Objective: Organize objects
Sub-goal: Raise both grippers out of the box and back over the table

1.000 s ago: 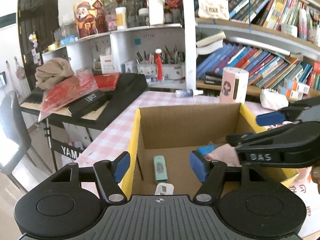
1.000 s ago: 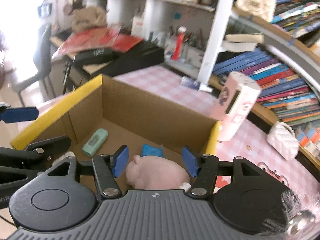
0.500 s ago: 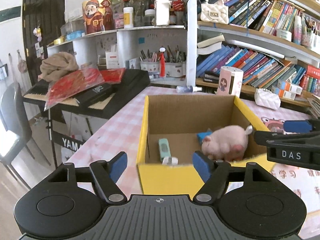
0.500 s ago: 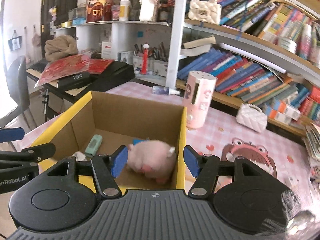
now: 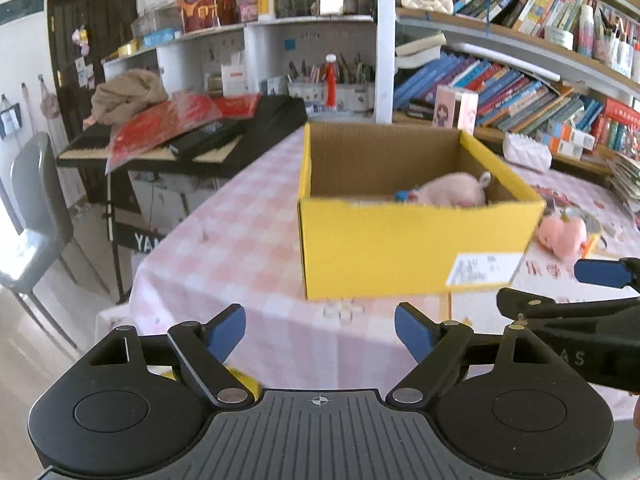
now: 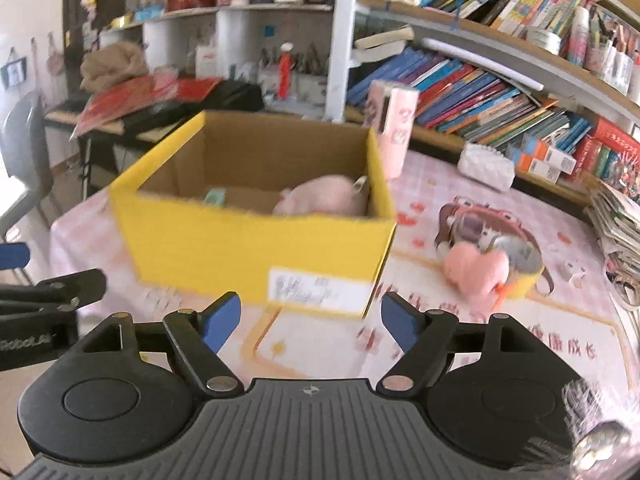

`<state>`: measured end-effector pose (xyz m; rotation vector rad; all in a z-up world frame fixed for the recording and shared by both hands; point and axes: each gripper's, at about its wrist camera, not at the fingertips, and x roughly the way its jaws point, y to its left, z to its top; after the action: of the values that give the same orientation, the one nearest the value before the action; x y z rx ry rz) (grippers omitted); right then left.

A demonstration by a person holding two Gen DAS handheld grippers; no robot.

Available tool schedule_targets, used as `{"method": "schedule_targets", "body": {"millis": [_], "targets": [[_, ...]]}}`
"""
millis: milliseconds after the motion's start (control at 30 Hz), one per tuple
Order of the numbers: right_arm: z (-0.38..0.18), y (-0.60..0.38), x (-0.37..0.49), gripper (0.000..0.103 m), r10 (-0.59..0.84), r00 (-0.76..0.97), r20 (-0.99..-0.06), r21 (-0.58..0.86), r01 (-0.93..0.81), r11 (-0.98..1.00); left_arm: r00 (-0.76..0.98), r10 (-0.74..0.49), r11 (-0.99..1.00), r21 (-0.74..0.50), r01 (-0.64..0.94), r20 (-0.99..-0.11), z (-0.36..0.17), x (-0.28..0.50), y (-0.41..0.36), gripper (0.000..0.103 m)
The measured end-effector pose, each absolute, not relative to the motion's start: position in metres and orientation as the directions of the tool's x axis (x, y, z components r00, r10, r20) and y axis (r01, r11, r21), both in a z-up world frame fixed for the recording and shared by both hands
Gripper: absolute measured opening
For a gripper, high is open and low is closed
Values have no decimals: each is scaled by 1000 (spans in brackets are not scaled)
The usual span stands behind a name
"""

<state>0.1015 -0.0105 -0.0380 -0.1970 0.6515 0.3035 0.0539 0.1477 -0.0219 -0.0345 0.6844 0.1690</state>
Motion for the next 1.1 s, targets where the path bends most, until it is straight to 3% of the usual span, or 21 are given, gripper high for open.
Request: {"method": "schedule_targets", "body": {"millis": [367,1100], "targets": [[-51,-22,54,83,195,742,-642,-93,-328,940,738,110,992,22,-128,-666,-33,21,134,85],[-59,-118,29,84,-33,754,-656,-69,-16,997,734,-97,986,38,164,-673,-38,40,45,85]]}}
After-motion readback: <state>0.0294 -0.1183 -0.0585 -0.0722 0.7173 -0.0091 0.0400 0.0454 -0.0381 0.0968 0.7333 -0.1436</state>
